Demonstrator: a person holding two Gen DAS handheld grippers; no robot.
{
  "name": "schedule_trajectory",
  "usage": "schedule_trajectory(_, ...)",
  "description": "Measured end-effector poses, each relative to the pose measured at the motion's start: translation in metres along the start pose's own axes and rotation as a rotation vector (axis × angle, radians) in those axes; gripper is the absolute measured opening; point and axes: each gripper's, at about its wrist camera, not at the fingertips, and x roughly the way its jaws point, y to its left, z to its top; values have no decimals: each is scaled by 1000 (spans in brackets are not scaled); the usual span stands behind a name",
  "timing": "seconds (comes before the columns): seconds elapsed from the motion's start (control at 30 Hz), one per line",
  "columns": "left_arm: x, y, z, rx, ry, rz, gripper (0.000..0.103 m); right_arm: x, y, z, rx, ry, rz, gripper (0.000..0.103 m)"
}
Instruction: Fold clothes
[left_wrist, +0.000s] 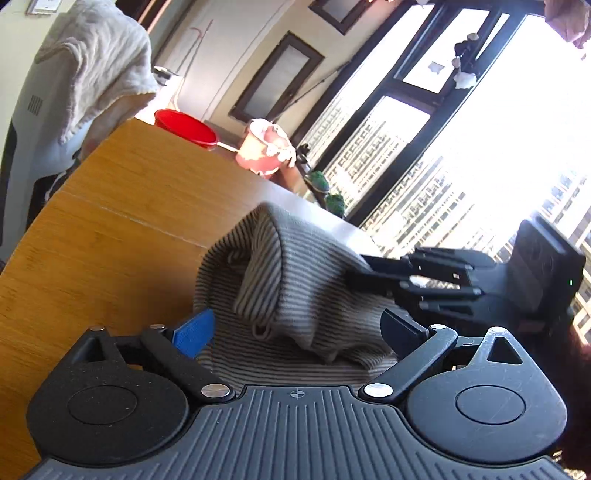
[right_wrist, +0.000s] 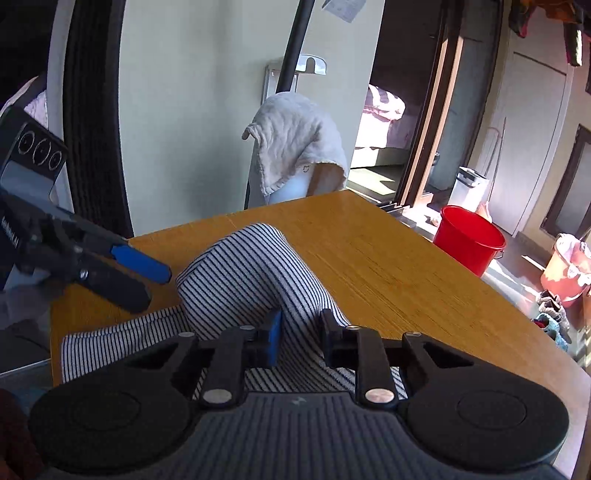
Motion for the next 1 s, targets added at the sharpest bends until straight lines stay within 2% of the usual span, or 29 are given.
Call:
schedule_trajectory(0.07, -1, 0, 11, -18, -33, 10, 100, -1, 28, -19, -33, 12, -56, 23)
schedule_trajectory(0.17, 10, -12, 16, 24, -14, 70, 100, -5, 52, -36, -53, -1, -124, 28)
schedule_trajectory(0.2, 14, -16, 13, 52, 0, 98, 97, -8, 54, -38, -42, -9, -133, 28)
schedule_trajectory(0.23, 19, -21, 9, 88, 18, 132, 87, -12, 57, -40, -32, -17, -143, 29)
schedule_trajectory(0.3, 25, -26, 0, 142, 46, 185, 76, -20, 60, -44, -8, -31, -157, 30)
schedule_trajectory(0.37, 27, -27, -10, 178, 67, 220, 74, -36, 54, -45, 26, -38, -160, 30)
schedule_trajectory(0.4, 28, -28, -16, 199, 77, 237, 69, -47, 47, -44, 53, -57, -185, 31)
schedule_trajectory(0.5, 31, -31, -32, 261, 88, 282, 69, -77, 14, -42, 184, -130, -355, 39)
schedule_trajectory(0.57, 31, -34, -37, 288, 82, 297, 70, -78, -9, -44, 272, -134, -429, 41)
schedule_trajectory(0.7, 30, -37, -35, 296, 81, 308, 71, -45, -57, -81, 439, 6, -441, 42)
schedule_trajectory(0.83, 35, -37, -26, 330, 90, 329, 71, -55, -52, -113, 578, -24, -419, 44)
schedule_trajectory(0.9, 41, -38, -16, 353, 77, 358, 72, -56, -43, -117, 579, -29, -434, 44)
schedule_trajectory(1.0, 45, -38, -1, 338, 61, 377, 72, -58, -33, -122, 567, -39, -464, 46)
